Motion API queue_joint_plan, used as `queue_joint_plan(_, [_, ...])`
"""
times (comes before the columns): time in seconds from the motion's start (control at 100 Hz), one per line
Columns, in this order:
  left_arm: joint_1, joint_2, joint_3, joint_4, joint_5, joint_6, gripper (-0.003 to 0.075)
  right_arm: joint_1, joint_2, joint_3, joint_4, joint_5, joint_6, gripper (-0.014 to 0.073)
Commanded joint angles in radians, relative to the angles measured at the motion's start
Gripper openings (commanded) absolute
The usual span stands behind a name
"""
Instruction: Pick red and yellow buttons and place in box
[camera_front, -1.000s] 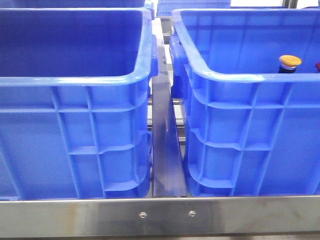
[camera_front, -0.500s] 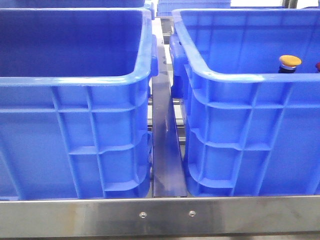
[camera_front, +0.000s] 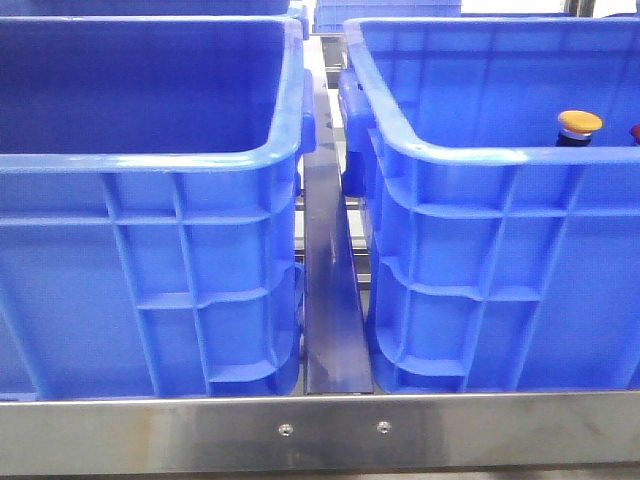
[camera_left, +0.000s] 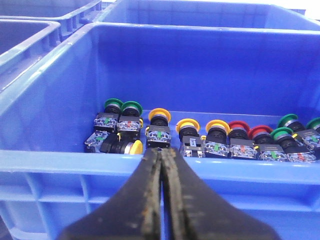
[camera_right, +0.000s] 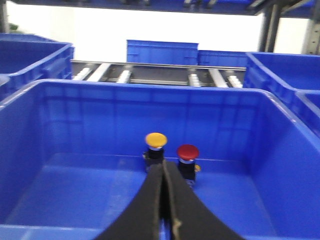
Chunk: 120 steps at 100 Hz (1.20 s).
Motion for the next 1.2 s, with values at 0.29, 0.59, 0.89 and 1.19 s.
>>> queue_joint_plan(0.29, [-0.009,-0.032,0.019,-0.008,-0.059,-0.001,-0.0020,0.006,-0.016,0.146,-0.410,-0.243,0.477,-0.0096])
queue_joint_plan(0.59, [-0.009,-0.032,0.019,-0.008,-0.059,-0.001,-0.0020,0.000,-0.016,0.146,-0.410,-0.250,0.477,-0.0096])
queue_joint_plan(0.89, [-0.009,-0.032,0.019,-0.008,-0.059,-0.001,-0.0020,0.000,-0.016,0.146,-0.410,-0.247,0.477,-0.0096])
queue_joint_plan(1.19, [-0.009,-0.032,0.019,-0.008,-0.059,-0.001,-0.0020,0.000,-0.016,0.146,-0.410,-0.247,0.477,-0.0096])
